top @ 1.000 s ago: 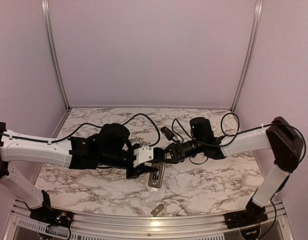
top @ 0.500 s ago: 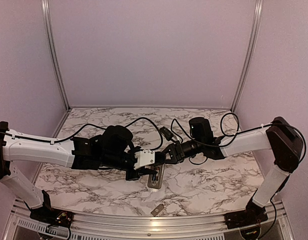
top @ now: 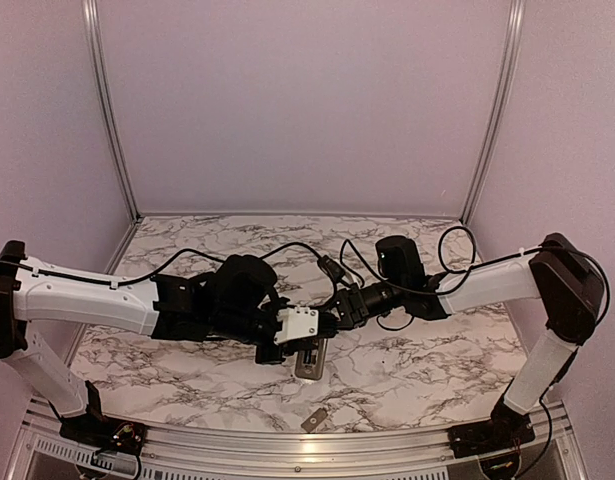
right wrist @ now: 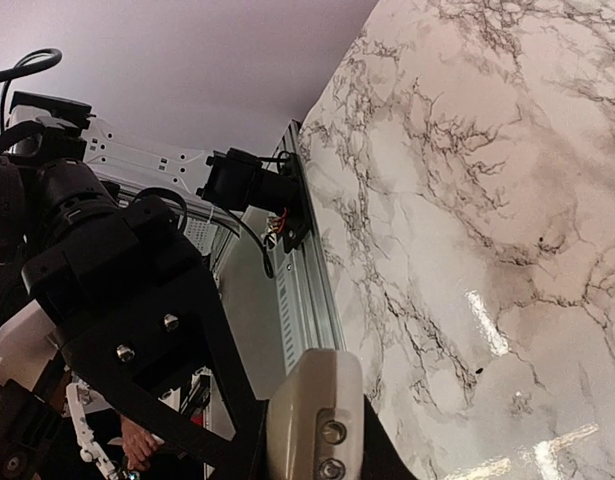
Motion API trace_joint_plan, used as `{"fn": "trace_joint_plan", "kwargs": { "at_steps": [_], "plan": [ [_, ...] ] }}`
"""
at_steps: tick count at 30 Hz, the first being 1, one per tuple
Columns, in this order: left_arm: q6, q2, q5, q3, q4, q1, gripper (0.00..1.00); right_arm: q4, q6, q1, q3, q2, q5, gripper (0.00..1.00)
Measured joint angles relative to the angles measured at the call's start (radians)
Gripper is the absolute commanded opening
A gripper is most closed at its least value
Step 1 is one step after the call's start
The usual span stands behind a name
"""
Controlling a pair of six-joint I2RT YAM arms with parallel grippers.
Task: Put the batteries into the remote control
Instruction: Load the battery into the battery compartment.
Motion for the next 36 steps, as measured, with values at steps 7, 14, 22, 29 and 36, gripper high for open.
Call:
{"fn": "trace_joint_plan", "kwargs": {
  "at_steps": [7,14,22,29,36],
  "plan": [
    [0.007,0.009,-0.01,0.014,-0.017,-0.002,0.1,-0.011,-0.006,0.0,0.0,0.003,0.001,0.0],
    [0.008,0.024,-0.029,0.021,-0.026,-0.008,0.08,-0.032,-0.01,0.001,0.0,0.003,0.007,0.0],
    [0.023,0.037,-0.069,0.023,-0.033,-0.025,0.06,-0.052,-0.012,0.0,0.0,0.003,0.018,0.0],
    [0.043,0.052,-0.144,0.029,-0.028,-0.047,0.06,-0.048,0.011,-0.004,-0.002,0.002,0.023,0.0],
    [0.071,0.081,-0.23,0.036,-0.043,-0.079,0.07,0.001,0.049,-0.023,-0.021,0.002,0.038,0.0]
  ]
}}
